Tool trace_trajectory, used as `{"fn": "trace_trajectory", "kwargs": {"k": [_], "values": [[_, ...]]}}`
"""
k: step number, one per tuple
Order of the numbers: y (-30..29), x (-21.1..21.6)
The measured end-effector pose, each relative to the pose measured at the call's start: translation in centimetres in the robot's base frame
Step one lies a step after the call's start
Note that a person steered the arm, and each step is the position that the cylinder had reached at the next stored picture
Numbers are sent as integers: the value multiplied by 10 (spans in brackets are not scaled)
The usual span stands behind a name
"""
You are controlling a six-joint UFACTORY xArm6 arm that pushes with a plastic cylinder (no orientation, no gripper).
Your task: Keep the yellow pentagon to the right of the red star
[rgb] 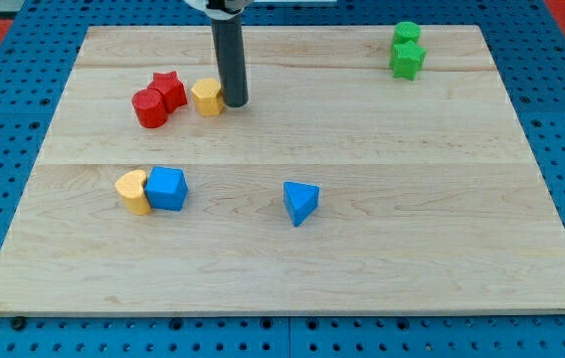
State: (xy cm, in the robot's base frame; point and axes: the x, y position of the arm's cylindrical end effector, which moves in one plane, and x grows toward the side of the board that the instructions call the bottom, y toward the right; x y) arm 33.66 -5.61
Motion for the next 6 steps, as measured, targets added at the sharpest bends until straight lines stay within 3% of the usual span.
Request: {"fn": "trace_trajectory", "kwargs": {"k": [1, 2, 3, 6], "values": [[37, 17], [21, 60], [-35, 29], [-37, -1]]}}
